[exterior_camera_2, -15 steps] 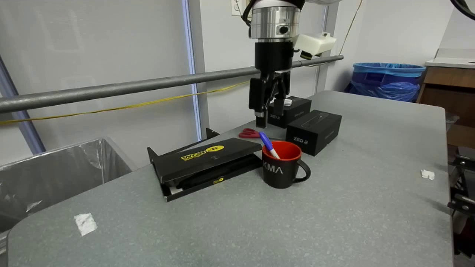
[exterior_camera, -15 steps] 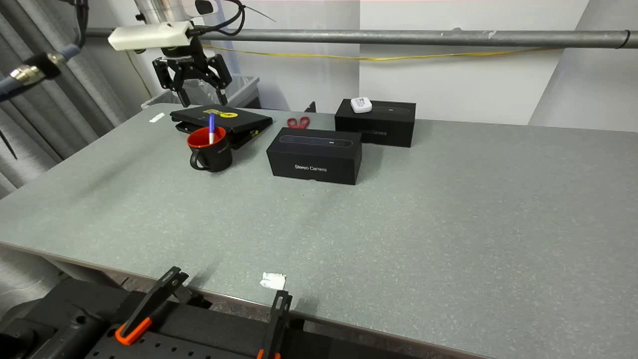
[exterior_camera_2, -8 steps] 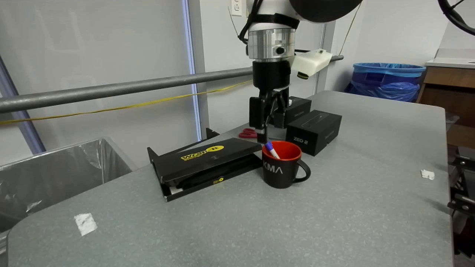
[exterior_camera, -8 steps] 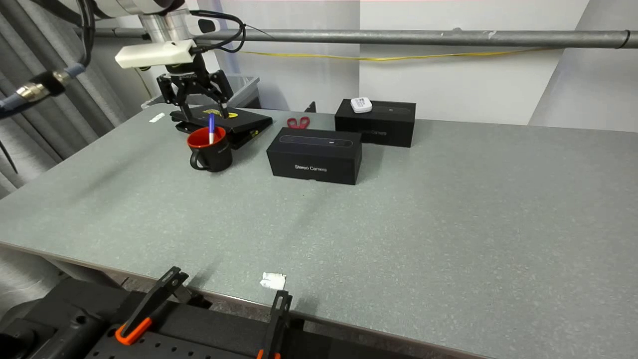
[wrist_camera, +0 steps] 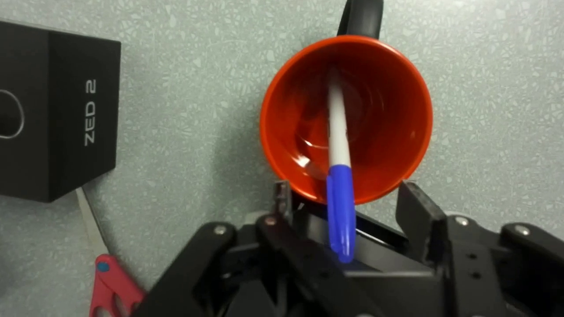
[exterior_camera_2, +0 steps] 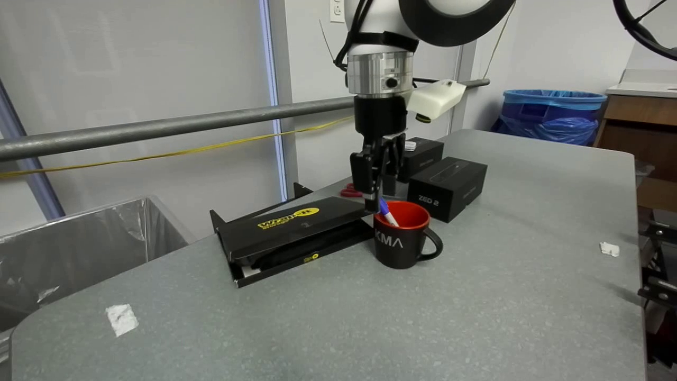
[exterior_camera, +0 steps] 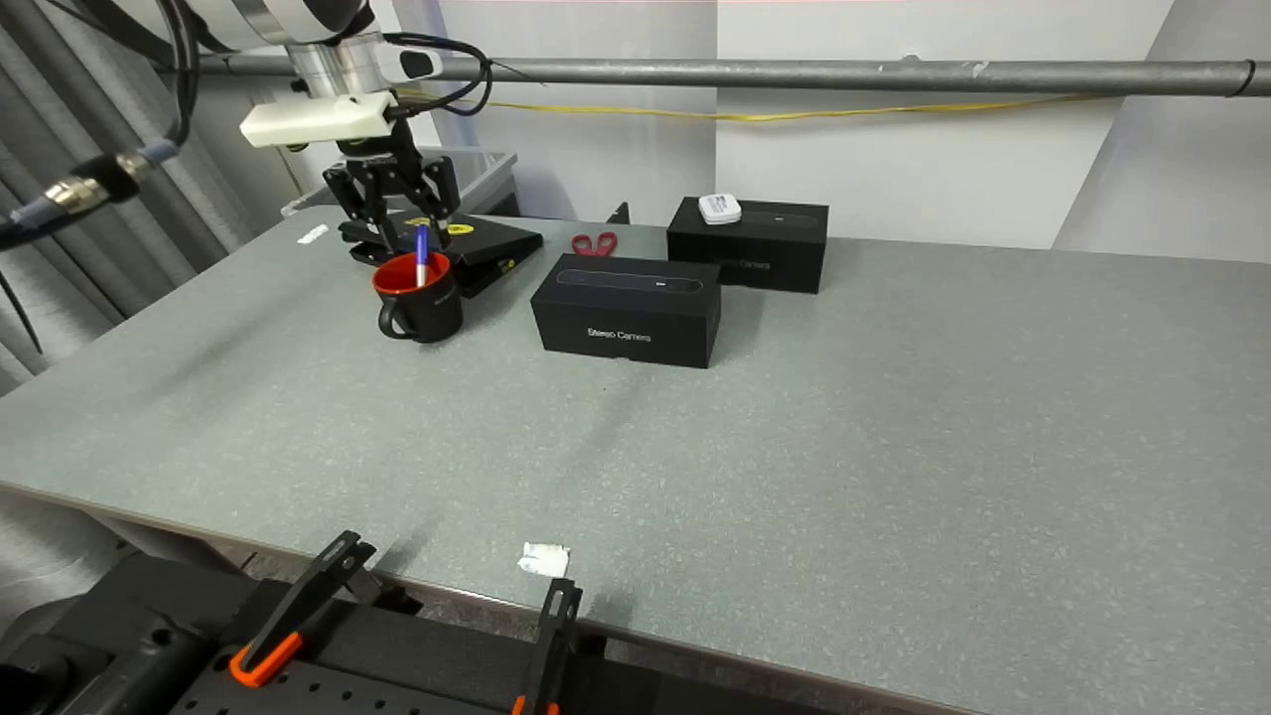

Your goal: Remove the pen from the black cup and put it on the table

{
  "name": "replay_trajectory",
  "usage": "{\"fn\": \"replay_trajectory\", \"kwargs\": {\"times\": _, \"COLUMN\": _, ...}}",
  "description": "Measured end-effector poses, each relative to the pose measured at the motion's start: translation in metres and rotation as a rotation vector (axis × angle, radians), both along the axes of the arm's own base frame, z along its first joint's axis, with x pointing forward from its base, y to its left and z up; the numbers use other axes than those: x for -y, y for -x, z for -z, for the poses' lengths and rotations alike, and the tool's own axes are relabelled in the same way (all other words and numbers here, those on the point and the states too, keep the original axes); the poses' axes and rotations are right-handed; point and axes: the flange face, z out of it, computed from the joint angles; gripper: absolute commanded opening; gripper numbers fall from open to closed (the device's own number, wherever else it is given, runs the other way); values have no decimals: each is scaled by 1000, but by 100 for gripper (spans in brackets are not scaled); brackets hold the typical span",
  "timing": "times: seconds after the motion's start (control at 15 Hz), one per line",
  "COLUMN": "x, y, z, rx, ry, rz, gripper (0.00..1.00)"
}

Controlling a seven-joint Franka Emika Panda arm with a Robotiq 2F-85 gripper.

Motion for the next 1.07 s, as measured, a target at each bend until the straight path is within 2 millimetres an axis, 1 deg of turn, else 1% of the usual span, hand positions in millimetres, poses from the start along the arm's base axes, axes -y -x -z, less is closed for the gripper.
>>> {"fn": "replay_trajectory", "kwargs": {"times": 0.2, "x": 0, "y": -3, "z": 2, "rx": 8, "ry": -4, "rz": 0, "gripper": 11}}
{"fn": "replay_trajectory", "kwargs": {"times": 0.27, "x": 0, "y": -4, "z": 2, "rx": 15, "ry": -6, "rz": 0, "gripper": 5}}
{"fn": "replay_trajectory", "kwargs": {"times": 0.33, "x": -1, "y": -5, "z": 2, "rx": 21, "ry": -9, "rz": 0, "gripper": 0}}
{"fn": "replay_trajectory", "kwargs": {"times": 0.4, "x": -1, "y": -6, "z": 1, "rx": 23, "ry": -10, "rz": 0, "gripper": 0}}
{"fn": "replay_trajectory", "kwargs": {"times": 0.47, "x": 0, "y": -6, "z": 1, "rx": 24, "ry": -10, "rz": 1, "gripper": 4}}
{"fn": "replay_trajectory", "kwargs": {"times": 0.6, "x": 0, "y": -7, "z": -1, "rx": 26, "ry": -10, "rz": 1, "gripper": 4}}
{"fn": "replay_trajectory", "kwargs": {"times": 0.73, "x": -2, "y": -7, "z": -9, "rx": 38, "ry": -13, "rz": -2, "gripper": 4}}
{"fn": "replay_trajectory", "kwargs": {"times": 0.87, "x": -7, "y": -2, "z": -28, "rx": 56, "ry": -15, "rz": -11, "gripper": 4}}
{"fn": "replay_trajectory", "kwargs": {"times": 0.93, "x": -10, "y": 1, "z": -42, "rx": 73, "ry": -19, "rz": -18, "gripper": 4}}
{"fn": "replay_trajectory", "kwargs": {"times": 1.07, "x": -13, "y": 13, "z": -79, "rx": 116, "ry": -28, "rz": -31, "gripper": 4}}
